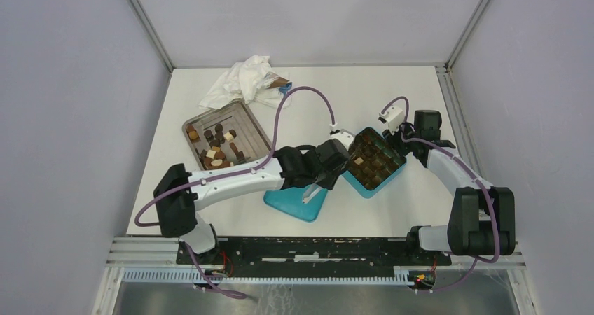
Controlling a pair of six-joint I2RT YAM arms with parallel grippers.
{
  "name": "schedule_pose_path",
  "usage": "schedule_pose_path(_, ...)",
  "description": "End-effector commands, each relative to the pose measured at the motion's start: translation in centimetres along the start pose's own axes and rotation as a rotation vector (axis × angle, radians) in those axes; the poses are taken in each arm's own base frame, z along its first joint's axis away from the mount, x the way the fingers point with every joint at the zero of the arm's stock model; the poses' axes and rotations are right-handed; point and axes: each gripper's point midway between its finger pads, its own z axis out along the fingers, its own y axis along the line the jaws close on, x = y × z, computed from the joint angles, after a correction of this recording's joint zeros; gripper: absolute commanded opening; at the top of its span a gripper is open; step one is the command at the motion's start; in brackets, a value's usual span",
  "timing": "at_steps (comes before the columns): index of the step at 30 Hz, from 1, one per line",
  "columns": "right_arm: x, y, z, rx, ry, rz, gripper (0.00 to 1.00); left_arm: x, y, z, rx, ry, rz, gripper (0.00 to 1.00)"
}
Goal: Pack the chocolate
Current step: Place the fake chocolate in the packing box.
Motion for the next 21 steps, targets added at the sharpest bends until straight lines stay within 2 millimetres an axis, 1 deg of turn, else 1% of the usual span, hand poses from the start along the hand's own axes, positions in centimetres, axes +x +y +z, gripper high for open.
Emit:
schedule_pose_path(1,-2.7,-1.1,-0.9,0.027,-0.068,-0.012,0.42,-2.6,1.9,-2.8,-0.030,-0.141,-0.080,0.41)
schedule_pose_path(3,-3.5,-0.5,-1.4,-0.001,-0.105,-0.018,0.45,-1.9,3.4,-3.2,-0.054,-0.137,-0.098,0.41)
schedule_pose_path(5,-4.6,0.6,-1.9,-0.054,-0.158,-0.031,0.46,-1.4,5.2,-3.8,-0.083,-0.141,-0.122,0.41)
schedule_pose_path(9,-7.1,3.2,-3.4,-0.192,-0.276,-0.039,0.47,-0.5,9.5,-5.5,-0.148,-0.156,-0.183,0.41)
schedule_pose_path(12,-8.5,5.1,-4.5,-0.281,-0.359,-0.053,0.47,0.3,13.0,-6.7,-0.199,-0.163,-0.229,0.41)
schedule_pose_path(14,-8.9,5.9,-5.1,-0.313,-0.397,-0.066,0.47,1.1,15.4,-7.3,-0.234,-0.154,-0.261,0.41)
schedule_pose_path(17,-8.9,6.3,-5.4,-0.319,-0.417,-0.082,0.48,2.6,18.3,-8.2,-0.287,-0.137,-0.309,0.41)
schedule_pose_path(19,-8.8,6.2,-5.3,-0.313,-0.411,-0.082,0.48,3.6,20.0,-8.6,-0.333,-0.117,-0.338,0.41)
schedule_pose_path(21,-8.5,6.1,-5.0,-0.314,-0.398,-0.076,0.47,4.6,21.2,-9.2,-0.382,-0.087,-0.361,0.41)
